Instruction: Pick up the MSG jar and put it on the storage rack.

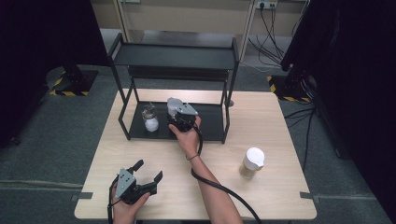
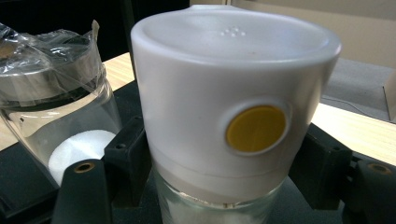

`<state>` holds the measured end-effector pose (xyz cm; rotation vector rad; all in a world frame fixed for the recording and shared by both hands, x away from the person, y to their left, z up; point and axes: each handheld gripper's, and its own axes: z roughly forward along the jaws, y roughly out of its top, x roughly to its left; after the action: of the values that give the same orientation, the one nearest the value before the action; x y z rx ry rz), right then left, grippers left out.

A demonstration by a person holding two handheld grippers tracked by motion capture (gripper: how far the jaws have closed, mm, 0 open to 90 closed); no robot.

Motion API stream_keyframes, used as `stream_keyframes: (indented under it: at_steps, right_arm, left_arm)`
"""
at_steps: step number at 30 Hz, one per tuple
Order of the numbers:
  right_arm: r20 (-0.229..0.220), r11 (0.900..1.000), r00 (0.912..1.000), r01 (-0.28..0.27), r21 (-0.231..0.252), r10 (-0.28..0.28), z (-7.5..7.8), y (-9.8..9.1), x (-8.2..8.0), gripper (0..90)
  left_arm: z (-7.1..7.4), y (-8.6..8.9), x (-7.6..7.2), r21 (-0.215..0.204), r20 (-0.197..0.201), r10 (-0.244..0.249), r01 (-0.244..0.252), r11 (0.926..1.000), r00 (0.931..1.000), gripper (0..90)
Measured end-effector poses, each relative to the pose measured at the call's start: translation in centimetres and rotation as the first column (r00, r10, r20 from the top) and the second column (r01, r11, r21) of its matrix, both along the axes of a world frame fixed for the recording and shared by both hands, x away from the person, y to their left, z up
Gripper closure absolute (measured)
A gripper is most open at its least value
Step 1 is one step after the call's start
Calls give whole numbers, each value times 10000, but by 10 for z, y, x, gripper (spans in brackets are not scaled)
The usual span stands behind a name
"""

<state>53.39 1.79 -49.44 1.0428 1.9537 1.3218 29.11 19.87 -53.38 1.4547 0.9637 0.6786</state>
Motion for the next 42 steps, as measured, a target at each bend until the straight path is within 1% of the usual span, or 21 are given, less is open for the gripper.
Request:
stream_keyframes:
  at_steps: [11, 15, 20, 28, 33, 37, 39, 40, 42]
  right_arm:
    - [-60, 10000, 10000, -63, -14, 63, -1, 0, 0, 296]
    - [-16, 9998, 9999, -102, -149, 102, -1, 2, -1, 294]
    - [-171, 9999, 9998, -83, -127, 81, -3, 1, 0, 255]
    - [-259, 10000, 9997, 46, -68, -48, -2, -1, 0, 164]
    - [-490, 9999, 9987, 152, 28, -151, -1, -3, 1, 112]
    - [-633, 9999, 9980, 77, 93, -71, -1, -3, 1, 85]
    - [-680, 10000, 9977, 60, 9, -59, -1, -3, 0, 70]
    - [-791, 10000, 9969, 44, 24, -42, -1, -3, -1, 51]
    - [-859, 10000, 9963, -8, 13, 9, 0, -3, -1, 44]
  left_arm:
    - [0, 0, 0, -1, 14, -3, 3, 10000, 10000, 103]
    - [0, 0, 0, 9, 18, -6, 6, 10000, 10000, 103]
    - [0, 0, 0, -10, 14, -12, 12, 10000, 10000, 103]
    - [0, 0, 0, 16, 18, -15, 15, 10000, 10000, 103]
    - [0, 0, 0, 35, 46, -12, 12, 10000, 10000, 104]
    - [0, 0, 0, 42, 41, -10, 10, 10000, 10000, 103]
    - [0, 0, -1, 36, 45, -11, 11, 10000, 10000, 103]
    - [0, 0, -1, 37, 46, -13, 13, 10000, 10000, 103]
    - [0, 0, 0, 43, 35, -14, 14, 10000, 10000, 103]
